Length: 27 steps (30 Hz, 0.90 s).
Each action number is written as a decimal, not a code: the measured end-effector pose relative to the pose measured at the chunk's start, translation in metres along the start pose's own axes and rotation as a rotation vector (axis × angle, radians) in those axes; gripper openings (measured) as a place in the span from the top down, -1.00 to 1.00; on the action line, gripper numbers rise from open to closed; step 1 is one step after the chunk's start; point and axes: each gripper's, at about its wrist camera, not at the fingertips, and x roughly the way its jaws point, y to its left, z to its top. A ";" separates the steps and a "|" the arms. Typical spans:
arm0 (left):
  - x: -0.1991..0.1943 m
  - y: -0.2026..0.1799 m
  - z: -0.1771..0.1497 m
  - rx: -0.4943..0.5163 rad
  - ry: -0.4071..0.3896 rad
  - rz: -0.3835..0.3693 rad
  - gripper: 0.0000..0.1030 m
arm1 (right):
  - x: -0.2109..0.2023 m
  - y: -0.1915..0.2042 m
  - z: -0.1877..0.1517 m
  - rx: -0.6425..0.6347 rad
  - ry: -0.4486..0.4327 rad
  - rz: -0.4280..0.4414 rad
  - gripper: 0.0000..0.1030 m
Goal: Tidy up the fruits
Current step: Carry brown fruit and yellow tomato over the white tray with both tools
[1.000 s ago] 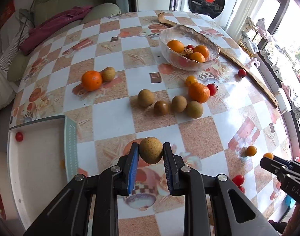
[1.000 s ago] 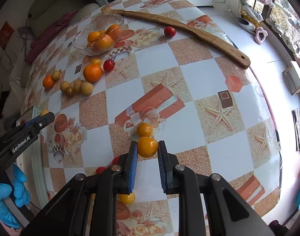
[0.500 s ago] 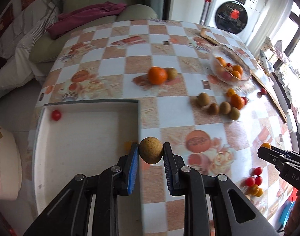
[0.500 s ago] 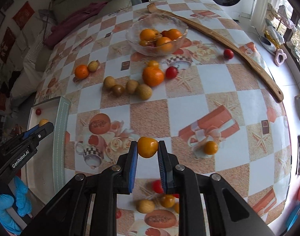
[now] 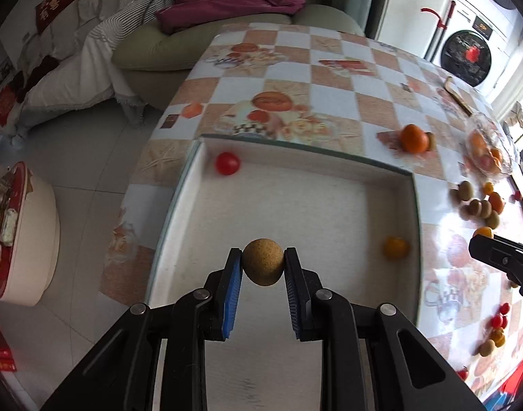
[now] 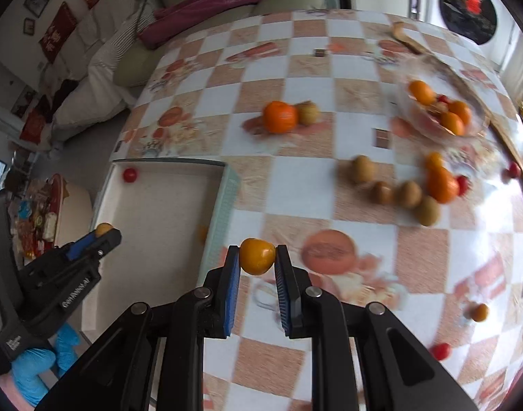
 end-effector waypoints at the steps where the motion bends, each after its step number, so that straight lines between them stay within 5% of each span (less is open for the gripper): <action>1: 0.003 0.005 0.000 -0.006 0.001 0.005 0.49 | 0.004 0.008 0.004 -0.013 0.003 0.004 0.57; 11: 0.033 0.018 0.002 -0.005 0.039 0.013 0.49 | 0.053 0.063 0.032 -0.090 0.052 0.025 0.58; 27: 0.046 0.016 0.003 0.034 0.064 0.010 0.48 | 0.100 0.070 0.040 -0.110 0.138 -0.036 0.56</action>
